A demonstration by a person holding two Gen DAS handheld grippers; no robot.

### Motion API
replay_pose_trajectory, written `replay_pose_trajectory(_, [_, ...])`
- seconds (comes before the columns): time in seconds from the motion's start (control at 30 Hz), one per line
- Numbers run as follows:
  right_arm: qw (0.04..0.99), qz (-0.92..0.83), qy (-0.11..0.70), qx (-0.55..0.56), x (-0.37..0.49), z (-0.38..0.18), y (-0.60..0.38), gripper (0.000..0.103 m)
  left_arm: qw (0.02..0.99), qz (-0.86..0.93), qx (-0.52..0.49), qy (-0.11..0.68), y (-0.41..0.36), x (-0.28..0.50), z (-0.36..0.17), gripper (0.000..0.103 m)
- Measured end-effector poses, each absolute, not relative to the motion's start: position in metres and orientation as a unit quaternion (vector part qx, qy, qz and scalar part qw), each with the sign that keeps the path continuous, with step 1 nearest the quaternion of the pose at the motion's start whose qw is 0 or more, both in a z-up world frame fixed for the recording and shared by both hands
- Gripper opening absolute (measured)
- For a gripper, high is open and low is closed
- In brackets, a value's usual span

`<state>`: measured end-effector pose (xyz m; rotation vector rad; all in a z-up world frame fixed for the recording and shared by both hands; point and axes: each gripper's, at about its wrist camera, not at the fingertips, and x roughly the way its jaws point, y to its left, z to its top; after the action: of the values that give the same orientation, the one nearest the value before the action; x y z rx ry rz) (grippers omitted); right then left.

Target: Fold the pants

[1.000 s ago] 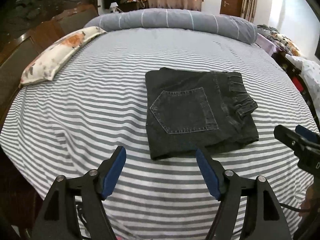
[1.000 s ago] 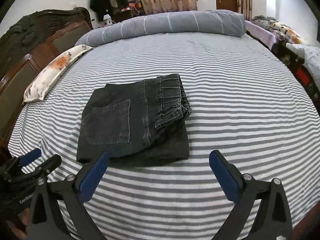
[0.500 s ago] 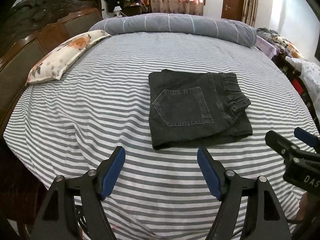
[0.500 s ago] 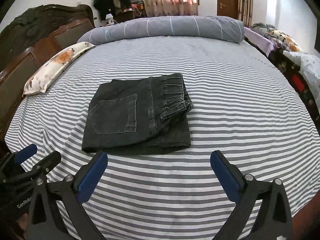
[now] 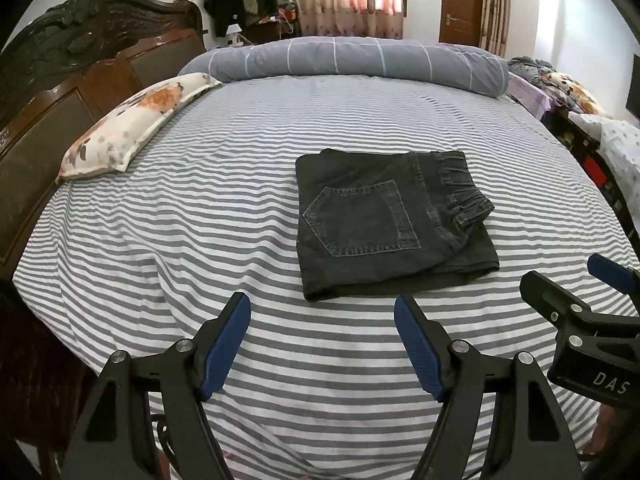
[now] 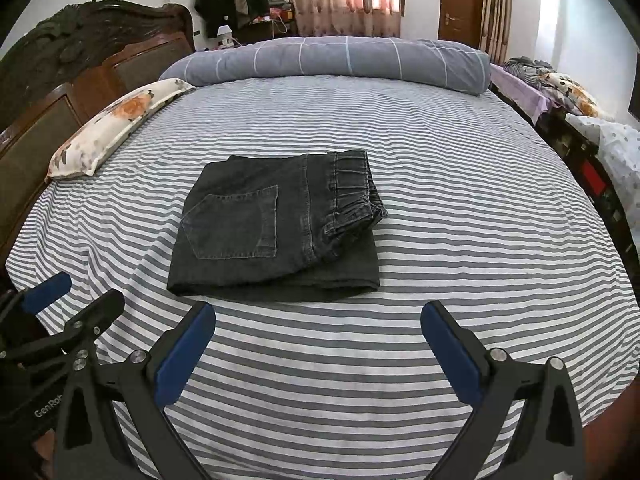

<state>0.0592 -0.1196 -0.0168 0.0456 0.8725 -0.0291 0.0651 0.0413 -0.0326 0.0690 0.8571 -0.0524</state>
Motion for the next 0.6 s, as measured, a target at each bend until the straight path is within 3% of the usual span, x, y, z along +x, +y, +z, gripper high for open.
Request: replay_pose_trajectory(0.6, [0.904, -0.012, 0.428, 0.014, 0.0535, -0.0186, -0.1161, 0.102, 0.907, -0.021, 0.038, 0.418, 0.0416, 0.0609, -0.0352, 0.075])
